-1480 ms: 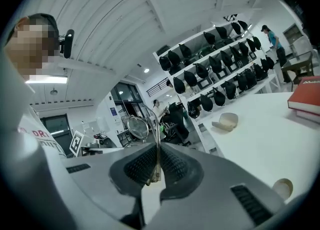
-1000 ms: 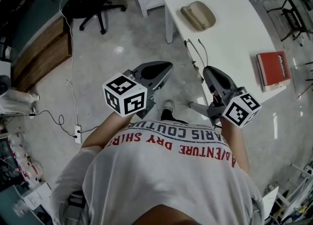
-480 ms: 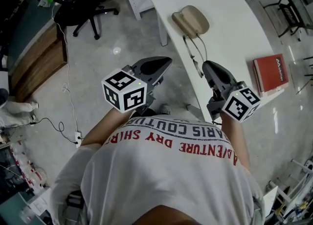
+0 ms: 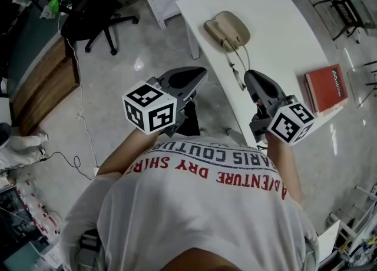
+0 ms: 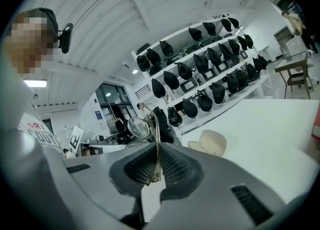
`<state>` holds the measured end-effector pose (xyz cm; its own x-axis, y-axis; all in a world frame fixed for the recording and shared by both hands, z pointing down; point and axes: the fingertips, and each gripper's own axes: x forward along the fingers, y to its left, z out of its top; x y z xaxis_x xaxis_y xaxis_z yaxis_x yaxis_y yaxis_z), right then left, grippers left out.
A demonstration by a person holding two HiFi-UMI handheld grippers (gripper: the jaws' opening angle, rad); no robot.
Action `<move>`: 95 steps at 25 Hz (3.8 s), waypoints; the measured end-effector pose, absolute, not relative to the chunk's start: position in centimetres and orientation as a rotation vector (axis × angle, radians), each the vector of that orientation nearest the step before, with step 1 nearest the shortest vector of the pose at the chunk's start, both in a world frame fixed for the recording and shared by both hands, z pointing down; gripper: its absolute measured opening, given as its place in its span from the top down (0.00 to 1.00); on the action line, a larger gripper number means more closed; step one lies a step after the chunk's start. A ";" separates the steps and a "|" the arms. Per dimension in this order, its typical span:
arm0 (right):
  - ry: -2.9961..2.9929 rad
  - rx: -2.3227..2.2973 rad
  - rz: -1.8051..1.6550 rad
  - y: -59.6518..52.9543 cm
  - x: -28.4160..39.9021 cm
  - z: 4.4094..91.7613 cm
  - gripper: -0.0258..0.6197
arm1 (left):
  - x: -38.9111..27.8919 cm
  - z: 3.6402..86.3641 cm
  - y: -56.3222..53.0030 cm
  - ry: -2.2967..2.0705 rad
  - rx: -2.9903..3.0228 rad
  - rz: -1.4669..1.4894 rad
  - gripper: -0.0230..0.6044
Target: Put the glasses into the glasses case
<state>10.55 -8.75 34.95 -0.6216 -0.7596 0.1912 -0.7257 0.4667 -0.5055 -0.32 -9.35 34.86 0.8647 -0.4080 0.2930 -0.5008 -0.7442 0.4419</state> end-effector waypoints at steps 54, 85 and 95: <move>2.870 -2.043 -1.017 -27.0 13.0 50.0 0.91 | 2.2 44.9 -32.5 -0.215 2.447 0.514 0.92; 2.829 -2.004 -1.024 -26.3 13.1 50.3 0.67 | 4.0 45.3 -32.1 -0.181 2.457 0.551 0.92; 2.421 -1.950 -0.772 -21.4 13.2 39.4 0.78 | 5.2 38.9 -26.8 -0.032 2.552 0.469 0.92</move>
